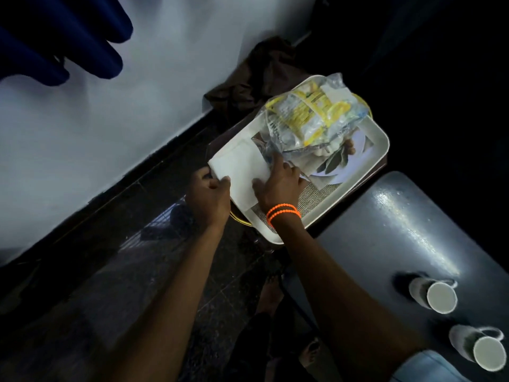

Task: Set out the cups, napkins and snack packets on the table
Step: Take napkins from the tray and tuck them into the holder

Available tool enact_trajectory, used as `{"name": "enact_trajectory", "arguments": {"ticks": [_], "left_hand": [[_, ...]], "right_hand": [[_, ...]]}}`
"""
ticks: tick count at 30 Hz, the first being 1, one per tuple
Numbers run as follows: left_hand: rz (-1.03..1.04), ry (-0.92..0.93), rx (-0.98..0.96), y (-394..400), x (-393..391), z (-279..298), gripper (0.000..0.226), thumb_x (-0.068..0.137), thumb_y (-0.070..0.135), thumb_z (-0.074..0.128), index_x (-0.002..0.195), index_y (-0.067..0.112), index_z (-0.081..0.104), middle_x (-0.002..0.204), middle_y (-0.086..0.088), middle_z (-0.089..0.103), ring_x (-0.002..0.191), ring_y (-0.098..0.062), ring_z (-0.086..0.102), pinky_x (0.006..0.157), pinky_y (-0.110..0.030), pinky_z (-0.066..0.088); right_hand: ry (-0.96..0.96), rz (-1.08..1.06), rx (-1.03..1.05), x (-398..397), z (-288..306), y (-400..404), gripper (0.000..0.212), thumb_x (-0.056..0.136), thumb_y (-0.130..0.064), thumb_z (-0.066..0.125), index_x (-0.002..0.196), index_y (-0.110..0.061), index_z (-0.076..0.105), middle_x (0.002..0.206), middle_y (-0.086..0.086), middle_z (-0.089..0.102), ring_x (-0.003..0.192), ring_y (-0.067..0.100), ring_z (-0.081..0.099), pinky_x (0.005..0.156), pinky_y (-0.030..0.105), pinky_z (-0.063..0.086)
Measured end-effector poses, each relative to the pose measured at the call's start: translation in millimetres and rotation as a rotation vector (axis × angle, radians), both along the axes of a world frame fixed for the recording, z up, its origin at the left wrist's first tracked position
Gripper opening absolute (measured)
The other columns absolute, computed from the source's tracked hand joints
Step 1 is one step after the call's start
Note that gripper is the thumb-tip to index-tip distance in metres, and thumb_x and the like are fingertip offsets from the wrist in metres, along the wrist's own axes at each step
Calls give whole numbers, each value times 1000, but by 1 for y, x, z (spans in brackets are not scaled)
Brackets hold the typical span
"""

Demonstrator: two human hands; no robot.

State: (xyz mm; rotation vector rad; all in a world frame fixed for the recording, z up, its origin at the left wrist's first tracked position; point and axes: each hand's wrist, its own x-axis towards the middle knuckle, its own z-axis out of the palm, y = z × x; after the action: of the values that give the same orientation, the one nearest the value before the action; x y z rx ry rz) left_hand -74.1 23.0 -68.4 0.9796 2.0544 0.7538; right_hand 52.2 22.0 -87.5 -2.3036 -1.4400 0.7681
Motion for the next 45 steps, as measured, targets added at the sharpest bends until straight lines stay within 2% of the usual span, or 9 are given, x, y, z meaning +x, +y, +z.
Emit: {"name": "enact_trajectory", "arguments": {"ticks": [4,8,15,19,21,24,29,39,45], "left_hand": [[-37,-25,48,-10,6,3,36,88,17,77,122,9,68,93,2,74,92,-22,74,89,-48,61],[8,-26,80,-15,20,11,24,88,14,72,110,8,73,97,-7,75,90,-26,71,86,-50,60],[44,-177,111,-25,66,32,16,85,24,75,100,25,69,95,8,74,86,-10,71,83,-45,63],[37,-447,-66,-35,116,36,49,78,38,83,117,11,72,111,-12,79,106,-33,75,96,-56,60],[3,-564,-136,-43,145,34,49,74,42,86,111,10,77,106,-16,80,105,-38,76,89,-52,63],[-61,-686,-214,-64,193,38,28,83,40,85,96,16,82,98,-11,83,98,-31,80,76,-38,64],[-296,-690,-384,-124,278,47,36,88,51,77,103,18,80,105,-8,82,99,-27,80,87,-45,64],[-778,-564,-627,-308,425,51,19,94,17,70,113,20,75,108,-7,81,103,-26,78,99,-53,59],[-1009,-562,-753,-418,487,64,35,96,23,67,131,26,70,112,2,79,99,-17,76,82,-37,64]], "right_hand": [[98,-49,-45,3,3,-5,40,81,-26,71,120,-16,66,115,9,69,118,35,55,103,47,37],[317,-229,146,13,15,-20,13,73,-15,74,86,-11,71,88,7,64,85,25,57,79,39,50],[691,-500,307,52,28,-54,16,73,-7,75,81,-19,68,73,-14,65,69,4,60,64,26,53],[772,-626,400,86,28,-82,24,75,-1,72,87,-22,74,91,4,77,86,19,73,75,37,61],[797,-736,428,109,30,-98,28,77,-2,72,84,-28,76,95,10,77,88,22,75,75,37,61],[779,-884,437,148,34,-127,30,78,0,70,85,-28,78,89,0,80,82,14,75,72,34,62],[717,-1091,523,217,43,-198,31,81,13,66,87,-15,77,94,-1,80,91,12,74,79,28,61],[414,-1671,636,320,64,-388,20,82,17,63,91,1,71,98,20,75,84,16,68,77,33,58],[159,-1936,707,353,73,-487,34,80,9,72,78,-24,67,102,20,73,94,35,70,82,47,59]]}}
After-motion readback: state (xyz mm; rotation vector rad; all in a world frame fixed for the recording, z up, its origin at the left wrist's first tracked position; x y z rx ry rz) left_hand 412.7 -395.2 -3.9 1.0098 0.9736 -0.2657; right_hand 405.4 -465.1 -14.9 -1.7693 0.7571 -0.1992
